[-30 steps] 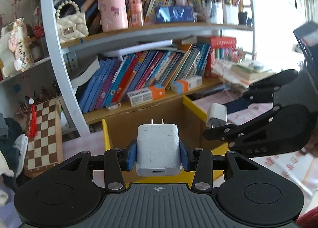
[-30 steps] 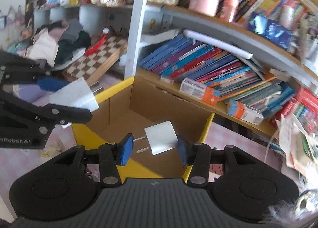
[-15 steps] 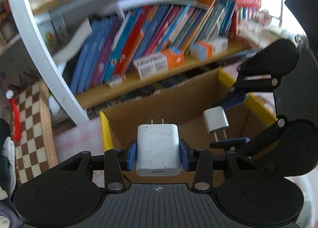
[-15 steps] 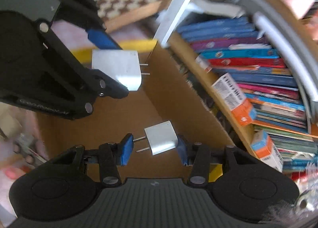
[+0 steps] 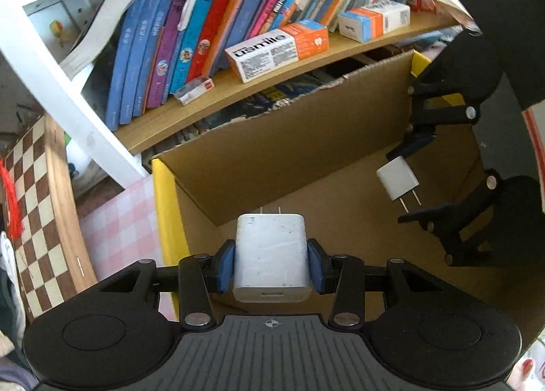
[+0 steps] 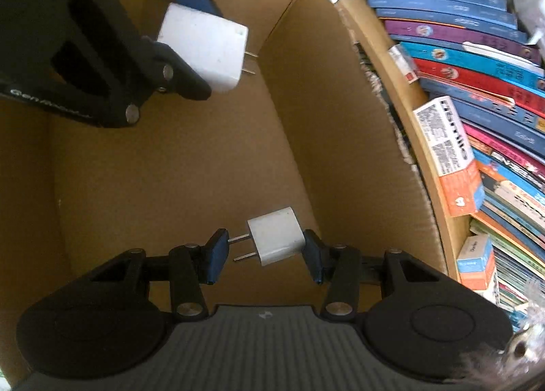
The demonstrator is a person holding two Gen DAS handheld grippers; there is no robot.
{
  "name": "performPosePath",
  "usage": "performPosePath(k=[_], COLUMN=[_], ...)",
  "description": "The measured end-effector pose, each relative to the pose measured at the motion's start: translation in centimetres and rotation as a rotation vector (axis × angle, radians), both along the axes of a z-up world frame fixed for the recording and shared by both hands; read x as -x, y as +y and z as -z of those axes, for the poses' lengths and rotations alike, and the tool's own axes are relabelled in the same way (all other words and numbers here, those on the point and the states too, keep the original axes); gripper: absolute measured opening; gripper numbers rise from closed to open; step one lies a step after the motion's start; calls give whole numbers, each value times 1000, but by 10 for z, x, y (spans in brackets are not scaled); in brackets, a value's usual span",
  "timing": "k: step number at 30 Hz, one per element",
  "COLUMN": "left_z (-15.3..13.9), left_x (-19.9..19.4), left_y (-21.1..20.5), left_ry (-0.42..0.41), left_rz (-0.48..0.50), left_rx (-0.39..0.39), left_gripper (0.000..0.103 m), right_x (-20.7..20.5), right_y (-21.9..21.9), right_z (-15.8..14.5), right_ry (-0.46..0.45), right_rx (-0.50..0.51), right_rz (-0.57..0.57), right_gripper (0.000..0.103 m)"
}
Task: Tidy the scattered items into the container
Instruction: 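Lower both items into the yellow box and open both grippers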
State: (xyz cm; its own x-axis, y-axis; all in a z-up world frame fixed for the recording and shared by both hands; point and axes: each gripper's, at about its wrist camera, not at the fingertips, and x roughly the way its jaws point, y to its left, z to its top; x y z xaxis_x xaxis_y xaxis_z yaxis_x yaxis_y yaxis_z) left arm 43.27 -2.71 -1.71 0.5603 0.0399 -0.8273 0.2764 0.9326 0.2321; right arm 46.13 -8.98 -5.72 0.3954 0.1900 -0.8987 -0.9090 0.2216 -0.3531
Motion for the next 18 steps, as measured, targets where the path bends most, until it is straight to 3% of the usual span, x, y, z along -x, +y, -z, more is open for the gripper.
performPosePath(k=[11,16,18], left_z=[3,2,0], left_x=[-3,-1,2], left_y=[-6,-9,-10], left_ry=[-1,-23,-37], left_rz=[30,30,36], left_rx=[-35,-68,-88], left_gripper=[42,48,58], right_x=[-2,1,3], right_y=[3,2,2], right_z=[3,-1,-3], right_ry=[10,-7,-20], right_rx=[11,-12,-24], right_rz=[-22,-17,-18], right_gripper=[45,61,74])
